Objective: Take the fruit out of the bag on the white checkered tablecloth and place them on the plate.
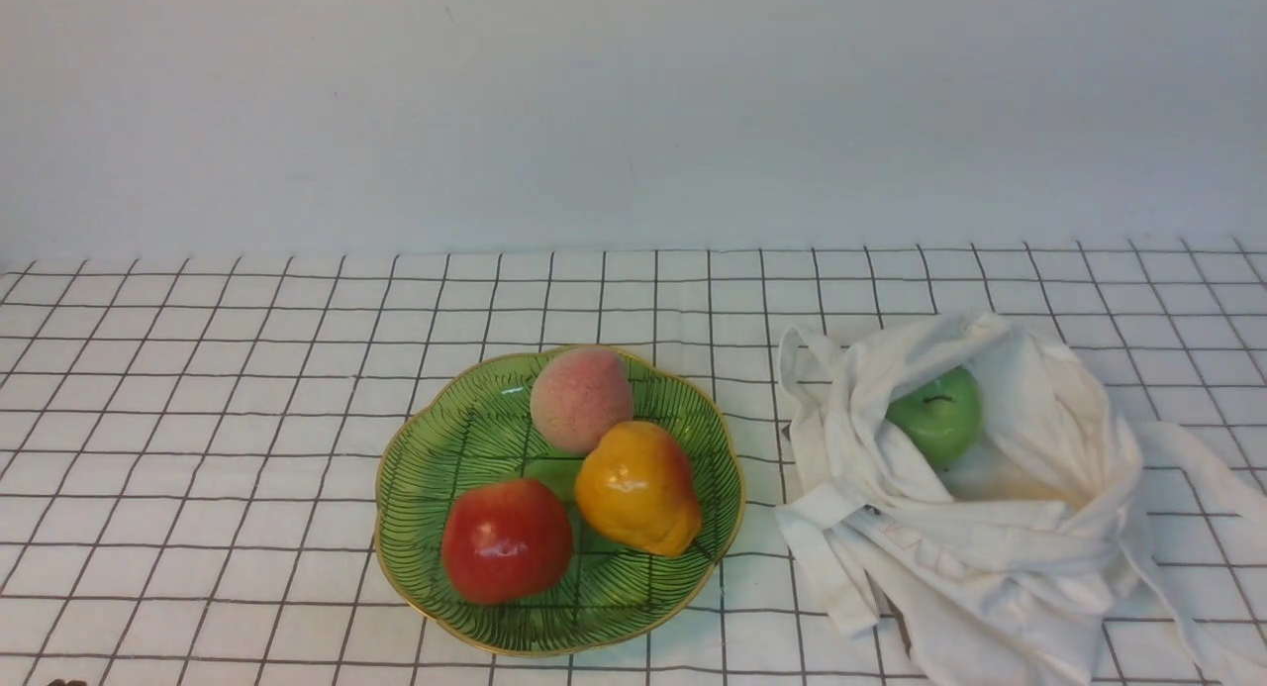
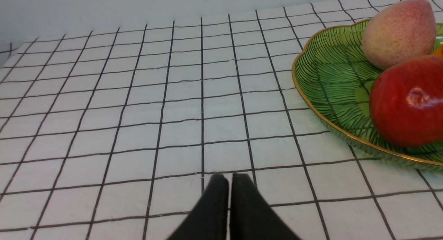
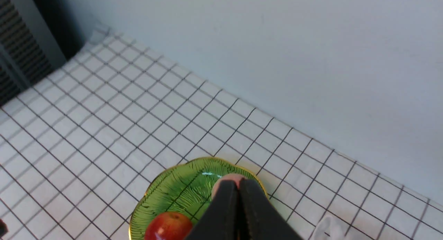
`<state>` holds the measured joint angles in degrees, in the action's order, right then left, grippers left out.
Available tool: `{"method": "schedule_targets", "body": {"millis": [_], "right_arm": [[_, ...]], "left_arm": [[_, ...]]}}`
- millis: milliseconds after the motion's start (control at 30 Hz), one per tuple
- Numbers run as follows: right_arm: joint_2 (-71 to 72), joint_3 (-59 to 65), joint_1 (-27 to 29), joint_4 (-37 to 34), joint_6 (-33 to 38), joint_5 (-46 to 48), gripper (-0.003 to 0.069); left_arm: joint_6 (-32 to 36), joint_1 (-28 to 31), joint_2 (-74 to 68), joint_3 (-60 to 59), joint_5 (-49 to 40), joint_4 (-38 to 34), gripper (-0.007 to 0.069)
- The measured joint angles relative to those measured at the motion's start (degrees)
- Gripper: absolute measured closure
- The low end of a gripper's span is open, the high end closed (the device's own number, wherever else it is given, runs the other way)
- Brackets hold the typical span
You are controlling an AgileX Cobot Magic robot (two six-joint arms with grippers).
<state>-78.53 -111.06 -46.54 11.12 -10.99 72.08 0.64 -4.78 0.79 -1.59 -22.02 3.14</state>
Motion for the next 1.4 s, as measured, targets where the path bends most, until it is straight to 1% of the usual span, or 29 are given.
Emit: {"method": "schedule_targets", "body": {"millis": [33,133,167,200,300,367,400,433,467,533,567,600,633,733,800,1200,1267,1300,1333,1400], "right_arm": [[2.43,1.56,0.0,0.44,-1.03,0.11,0.0671],[14.82,11.56,-0.06,2.65,-3.93,0.26,0.0671],[21.72,18.28,-0.06,3.4,-4.55,-0.42,0.0671],[24.76,21.46,-0.06,3.66,-4.97,-1.26,0.0671],[38.96,36.67,-0.06,4.27,-6.65,-9.09,0.0671],[51.14,48.82,-0.06,5.0,-8.93,-18.77,0.0671],[55.29,54.59,-0.06,5.46,-10.12,-22.11,0.0671],[61.1,60.99,-0.06,6.57,-12.8,-27.1,0.0671],[65.45,65.83,-0.06,7.79,-15.22,-29.92,0.0671],[72.92,73.37,-0.06,11.98,-19.75,-33.25,0.0671],[74.87,76.25,-0.06,13.48,-21.51,-33.94,0.0671],[78.01,79.97,-0.06,17.04,-23.84,-35.42,0.0671],[78.93,82.28,-0.06,18.94,-25.32,-35.69,0.0671],[79.49,85.39,-0.06,23.16,-28.93,-37.1,0.0671],[79.49,86.32,-0.06,24.29,-30.23,-38.69,0.0671],[79.54,86.86,-0.06,26.54,-30.57,-41.28,0.0671],[79.54,86.92,-0.06,25.54,-29.8,-42.54,0.0671],[79.54,86.92,-0.06,23.86,-28.35,-43.39,0.0671],[79.54,86.92,-0.06,21.39,-26.01,-44.22,0.0671],[79.54,86.92,-0.06,14.92,-19.04,-45.38,0.0671]], "left_arm": [[0.0,0.0,0.0,0.0,0.0,0.0,0.0632],[0.0,0.0,0.0,0.0,0.0,0.0,0.0632],[0.0,0.0,0.0,0.0,0.0,0.0,0.0632],[0.0,0.0,0.0,0.0,0.0,0.0,0.0632],[0.0,0.0,0.0,0.0,0.0,0.0,0.0632],[0.0,0.0,0.0,0.0,0.0,0.0,0.0632],[0.0,0.0,0.0,0.0,0.0,0.0,0.0632],[0.0,0.0,0.0,0.0,0.0,0.0,0.0632],[0.0,0.0,0.0,0.0,0.0,0.0,0.0632],[0.0,0.0,0.0,0.0,0.0,0.0,0.0632],[0.0,0.0,0.0,0.0,0.0,0.0,0.0632],[0.0,0.0,0.0,0.0,0.0,0.05,0.0632],[0.0,0.0,0.0,0.0,0.0,0.06,0.0632],[0.0,0.0,0.0,0.0,0.0,-0.06,0.0632],[0.0,0.0,0.0,0.0,0.0,-0.06,0.0632],[-0.05,0.0,0.0,0.0,0.0,-0.01,0.0632],[-0.05,0.0,0.0,0.0,0.0,-0.01,0.0632],[-0.05,0.0,0.0,0.0,0.0,-0.01,0.0632],[-0.05,0.0,0.0,0.0,0.0,-0.01,0.0632],[-0.05,0.0,0.0,0.0,0.0,-0.01,0.0632]]}}
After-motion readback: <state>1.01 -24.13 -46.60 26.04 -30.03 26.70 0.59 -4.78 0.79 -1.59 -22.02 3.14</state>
